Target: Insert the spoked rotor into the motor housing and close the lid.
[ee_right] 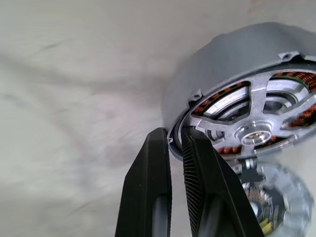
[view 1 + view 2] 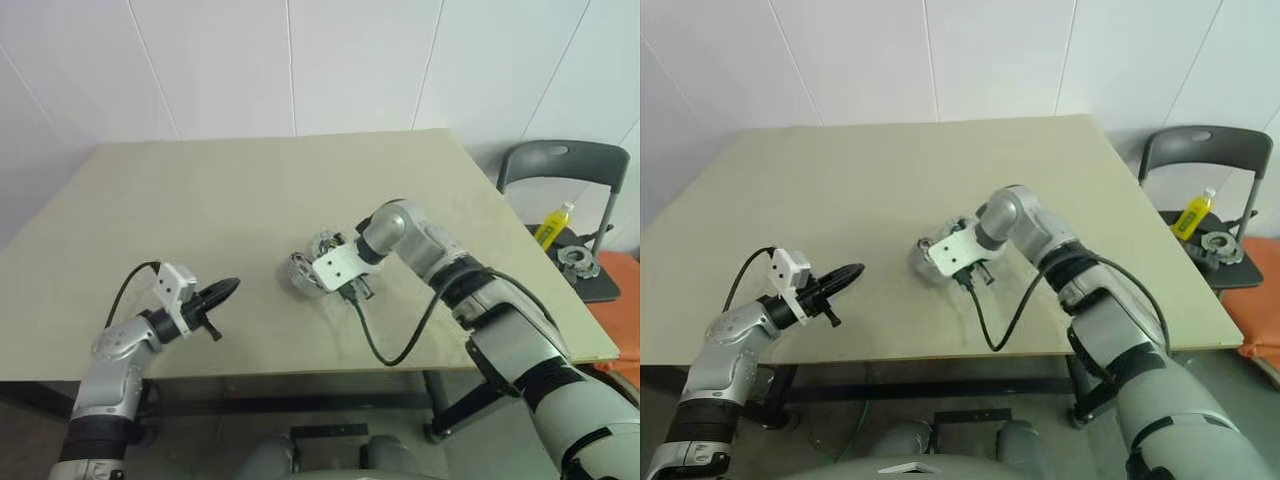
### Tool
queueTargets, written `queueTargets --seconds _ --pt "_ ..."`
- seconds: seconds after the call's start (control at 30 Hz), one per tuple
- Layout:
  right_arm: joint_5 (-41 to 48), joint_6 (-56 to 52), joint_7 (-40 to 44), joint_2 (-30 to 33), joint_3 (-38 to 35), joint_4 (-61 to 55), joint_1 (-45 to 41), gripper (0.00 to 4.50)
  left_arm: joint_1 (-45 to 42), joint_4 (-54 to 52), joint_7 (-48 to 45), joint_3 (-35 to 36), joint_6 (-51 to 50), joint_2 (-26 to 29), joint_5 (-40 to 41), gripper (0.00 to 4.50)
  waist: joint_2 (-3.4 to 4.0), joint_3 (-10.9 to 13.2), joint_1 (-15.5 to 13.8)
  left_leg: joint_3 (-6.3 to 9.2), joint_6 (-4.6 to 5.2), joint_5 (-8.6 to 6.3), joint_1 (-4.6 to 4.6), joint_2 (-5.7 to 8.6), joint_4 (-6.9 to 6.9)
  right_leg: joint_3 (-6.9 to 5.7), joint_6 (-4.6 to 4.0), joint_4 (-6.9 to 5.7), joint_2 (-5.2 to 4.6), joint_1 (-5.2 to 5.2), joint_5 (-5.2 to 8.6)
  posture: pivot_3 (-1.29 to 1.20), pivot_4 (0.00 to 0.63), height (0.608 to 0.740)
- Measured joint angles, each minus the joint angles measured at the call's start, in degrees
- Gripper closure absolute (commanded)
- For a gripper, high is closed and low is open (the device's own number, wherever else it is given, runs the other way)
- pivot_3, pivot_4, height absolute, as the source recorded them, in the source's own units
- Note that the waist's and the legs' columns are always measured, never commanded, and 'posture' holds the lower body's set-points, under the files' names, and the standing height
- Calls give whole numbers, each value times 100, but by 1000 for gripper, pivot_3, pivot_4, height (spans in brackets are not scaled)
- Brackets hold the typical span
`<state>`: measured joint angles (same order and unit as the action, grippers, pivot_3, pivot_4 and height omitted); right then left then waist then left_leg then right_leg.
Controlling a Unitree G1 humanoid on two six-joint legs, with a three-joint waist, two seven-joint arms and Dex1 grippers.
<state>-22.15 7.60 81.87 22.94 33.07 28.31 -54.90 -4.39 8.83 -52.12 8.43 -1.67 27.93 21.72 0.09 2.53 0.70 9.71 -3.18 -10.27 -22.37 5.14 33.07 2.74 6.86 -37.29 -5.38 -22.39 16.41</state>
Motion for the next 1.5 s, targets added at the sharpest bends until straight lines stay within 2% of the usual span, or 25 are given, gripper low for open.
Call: queueTargets --seconds 0.27,0.53,0.67,0.93,1.17,1.33,1.5 --pt "98 -2915 374 99 -31 -1850 576 4404 42 16 17 -48 10 -28 -5 4500 -2 -1 -4 -8 -5 -3 -5 -3 2 -2 0 2 -5 -3 1 0 0 740" --pt "98 -4181 -7 -260 226 -1983 609 4404 23 55 28 -82 32 -52 -14 4500 -5 -3 1 -11 -5 -3 -5 -3 4 -7 1 7 -7 -1 0 0 0 740" --pt "285 -4627 95 -521 329 -1662 405 4404 41 55 42 -80 69 -54 -25 4500 -6 -4 7 -10 -5 -3 -4 -2 4 -8 2 7 -6 0 0 0 0 740" --pt "680 -4302 -73 -1369 381 228 -488 4404 45 52 104 -80 94 -76 -28 4500 -5 -2 47 -7 -5 -3 0 -2 2 -13 2 1 7 -3 -3 0 0 740" --pt "841 -3674 -447 -1676 237 1491 -933 4404 174 50 143 -77 97 -80 -29 4500 -4 -2 39 -2 -6 -3 2 0 4 -13 -3 -4 11 -2 -5 0 0 740" --pt "840 -3149 -296 -1558 248 1700 -971 4404 172 50 154 -80 98 -88 -29 4500 -2 -1 42 3 -6 -3 2 0 4 -13 -7 -5 16 -3 -7 0 0 740" --pt "905 -2919 510 -1072 259 1400 -971 4404 151 59 135 -81 98 -88 -34 4500 -2 -1 42 1 -6 -3 0 -1 3 -12 -5 -1 15 -4 -7 0 0 740"
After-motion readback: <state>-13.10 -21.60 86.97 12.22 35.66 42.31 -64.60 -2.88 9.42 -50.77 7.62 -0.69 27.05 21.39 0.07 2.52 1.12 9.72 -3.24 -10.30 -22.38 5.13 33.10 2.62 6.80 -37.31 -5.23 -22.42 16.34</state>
